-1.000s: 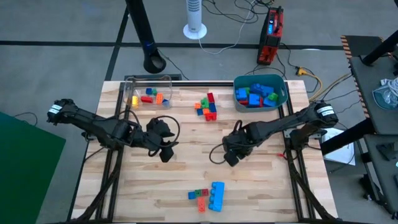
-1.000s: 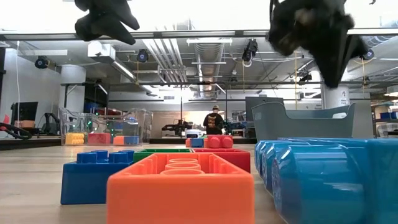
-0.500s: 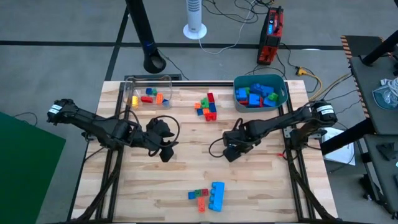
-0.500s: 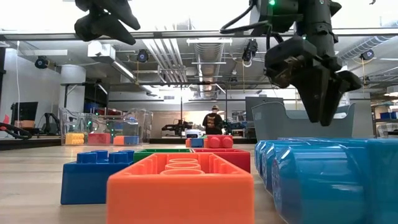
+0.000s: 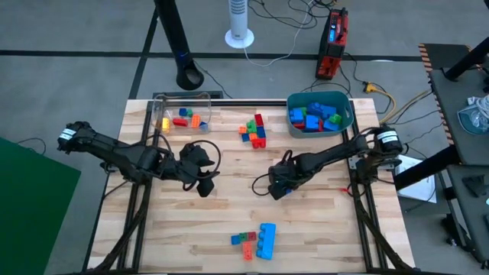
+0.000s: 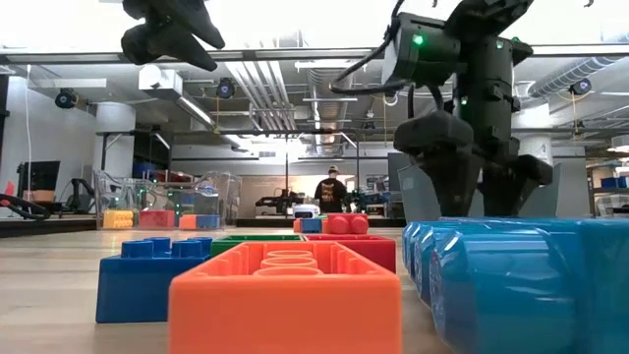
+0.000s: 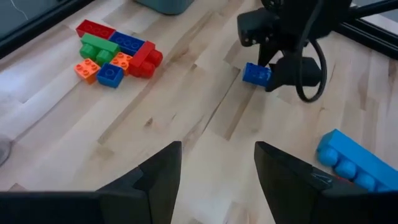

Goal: Sort blocks by size
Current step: Put the small blue game piece into the transparent bin

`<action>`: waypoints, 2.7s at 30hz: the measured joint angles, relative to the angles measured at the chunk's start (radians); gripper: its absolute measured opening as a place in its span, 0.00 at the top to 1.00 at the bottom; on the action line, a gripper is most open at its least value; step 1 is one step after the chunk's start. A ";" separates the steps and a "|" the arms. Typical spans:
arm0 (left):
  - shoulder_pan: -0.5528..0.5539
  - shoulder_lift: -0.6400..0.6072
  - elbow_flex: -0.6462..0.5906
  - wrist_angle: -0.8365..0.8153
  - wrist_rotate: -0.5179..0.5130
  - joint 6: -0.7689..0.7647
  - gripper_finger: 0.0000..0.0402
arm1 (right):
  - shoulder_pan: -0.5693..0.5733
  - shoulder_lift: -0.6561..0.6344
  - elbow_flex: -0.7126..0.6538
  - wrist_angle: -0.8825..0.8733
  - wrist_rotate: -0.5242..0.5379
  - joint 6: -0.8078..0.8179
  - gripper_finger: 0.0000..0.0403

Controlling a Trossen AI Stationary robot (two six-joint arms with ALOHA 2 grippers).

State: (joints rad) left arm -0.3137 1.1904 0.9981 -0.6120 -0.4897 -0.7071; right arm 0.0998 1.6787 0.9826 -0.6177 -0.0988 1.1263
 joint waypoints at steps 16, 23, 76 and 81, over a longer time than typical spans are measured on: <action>0.001 -0.071 0.011 0.097 0.116 0.230 0.53 | -0.042 -0.053 0.043 0.032 -0.104 -0.195 0.68; 0.000 -0.095 0.157 0.098 0.245 0.544 0.53 | -0.090 -0.153 0.295 0.172 -0.288 -0.403 0.68; -0.004 0.211 0.494 0.068 0.347 1.047 0.63 | -0.091 -0.037 0.711 0.159 -0.638 -0.603 0.68; -0.001 0.211 0.494 0.069 0.351 1.057 0.74 | -0.091 -0.037 0.710 0.158 -0.645 -0.601 0.68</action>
State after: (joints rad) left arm -0.3146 1.4014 1.4921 -0.5431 -0.1386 0.3495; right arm 0.0086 1.6421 1.6928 -0.4595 -0.7441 0.5249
